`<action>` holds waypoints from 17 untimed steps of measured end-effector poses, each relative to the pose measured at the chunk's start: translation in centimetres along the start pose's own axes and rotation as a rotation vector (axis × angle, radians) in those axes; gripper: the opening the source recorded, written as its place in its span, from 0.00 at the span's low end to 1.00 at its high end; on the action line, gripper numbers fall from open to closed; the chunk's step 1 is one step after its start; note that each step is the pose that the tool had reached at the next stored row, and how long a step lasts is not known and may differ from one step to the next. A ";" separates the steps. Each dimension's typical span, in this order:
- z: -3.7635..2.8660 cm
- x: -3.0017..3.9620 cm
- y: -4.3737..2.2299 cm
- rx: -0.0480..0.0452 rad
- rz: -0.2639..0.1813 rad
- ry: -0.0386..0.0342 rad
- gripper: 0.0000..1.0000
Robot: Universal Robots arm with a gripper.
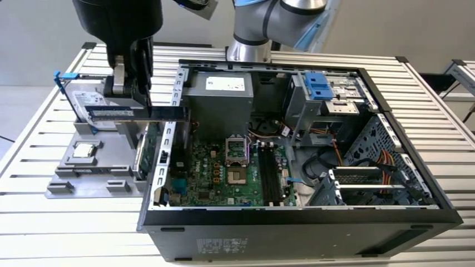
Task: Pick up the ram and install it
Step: 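Pick up the ram and move it above insertion slot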
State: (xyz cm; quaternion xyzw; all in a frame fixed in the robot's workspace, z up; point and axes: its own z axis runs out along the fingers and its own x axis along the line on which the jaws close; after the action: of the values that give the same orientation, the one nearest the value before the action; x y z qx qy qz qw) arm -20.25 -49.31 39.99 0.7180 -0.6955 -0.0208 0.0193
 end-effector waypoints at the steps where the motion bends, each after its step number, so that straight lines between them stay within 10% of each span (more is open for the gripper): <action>1: -0.01 0.01 -0.14 0.0000 0.000 0.0000 0.00; 17: -0.13 0.07 -2.25 0.0000 0.000 -0.0001 0.00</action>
State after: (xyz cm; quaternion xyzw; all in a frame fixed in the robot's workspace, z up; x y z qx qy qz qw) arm -18.00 -49.31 39.99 0.7180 -0.6955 -0.0208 0.0192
